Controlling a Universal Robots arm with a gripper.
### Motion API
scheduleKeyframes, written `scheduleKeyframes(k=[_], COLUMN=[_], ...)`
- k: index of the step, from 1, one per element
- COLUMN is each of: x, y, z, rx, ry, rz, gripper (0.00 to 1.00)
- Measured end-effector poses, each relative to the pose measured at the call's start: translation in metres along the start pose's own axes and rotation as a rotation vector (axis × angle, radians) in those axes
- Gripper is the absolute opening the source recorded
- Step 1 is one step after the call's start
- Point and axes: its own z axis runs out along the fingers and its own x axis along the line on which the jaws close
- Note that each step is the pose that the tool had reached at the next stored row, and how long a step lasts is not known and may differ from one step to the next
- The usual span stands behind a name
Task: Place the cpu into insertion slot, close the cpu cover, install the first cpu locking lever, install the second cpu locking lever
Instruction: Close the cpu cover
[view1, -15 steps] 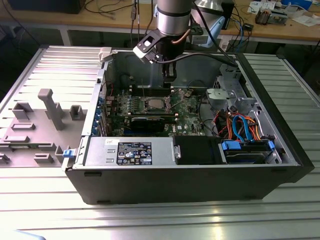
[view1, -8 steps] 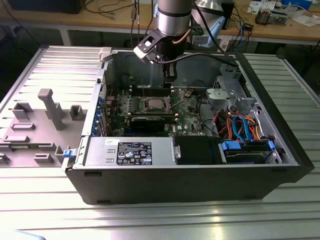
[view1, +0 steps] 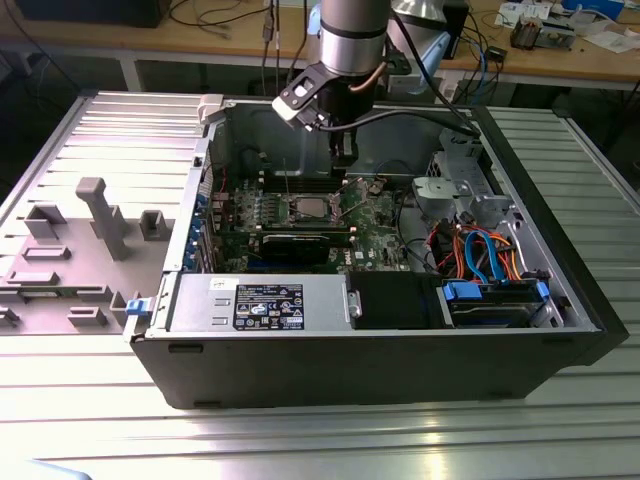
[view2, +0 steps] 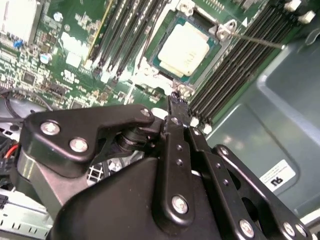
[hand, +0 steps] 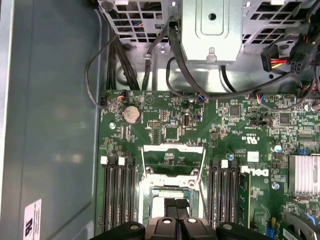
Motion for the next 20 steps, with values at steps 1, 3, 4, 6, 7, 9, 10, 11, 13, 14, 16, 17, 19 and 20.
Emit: scheduleKeyframes(k=[1,3,4,6,7,9,10,11,13,14,16,17,19,20], x=[-0.0001,-0.0002,-0.0002,-0.0003,-0.0003,-0.0003,-0.0003,-0.0003,-0.0003,-0.0003,-0.0003,-0.0003,-0.0004,-0.0003], y=[0.0026,0.0048,0.0055,0.0072,0.0080,0.0086,0.0086,0.0086,0.0087,0.0087,0.0088,0.0088,0.0090,0.0091], z=[0.0003,0.0007,0.0008,0.0012,0.0013,0.0014,0.0014,0.0014,0.0015,0.0016,0.0016,0.0016,0.0015,0.0016], rx=[0.0000,0.0001,0.0001,0.0000,0.0001,0.0001,0.0000,0.0000,0.0000,0.0000,0.0000,0.0000,0.0000,0.0000], ry=[0.0000,-0.0002,-0.0002,-0.0002,-0.0001,-0.0001,-0.0001,-0.0001,-0.0001,-0.0001,-0.0001,-0.0001,-0.0001,-0.0001], rz=[0.000,0.000,0.000,0.000,0.000,0.000,0.000,0.000,0.000,0.000,0.000,0.000,0.000,0.000], gripper=[0.11,0.11,0.11,0.11,0.11,0.11,0.11,0.11,0.11,0.11,0.11,0.11,0.11,0.11])
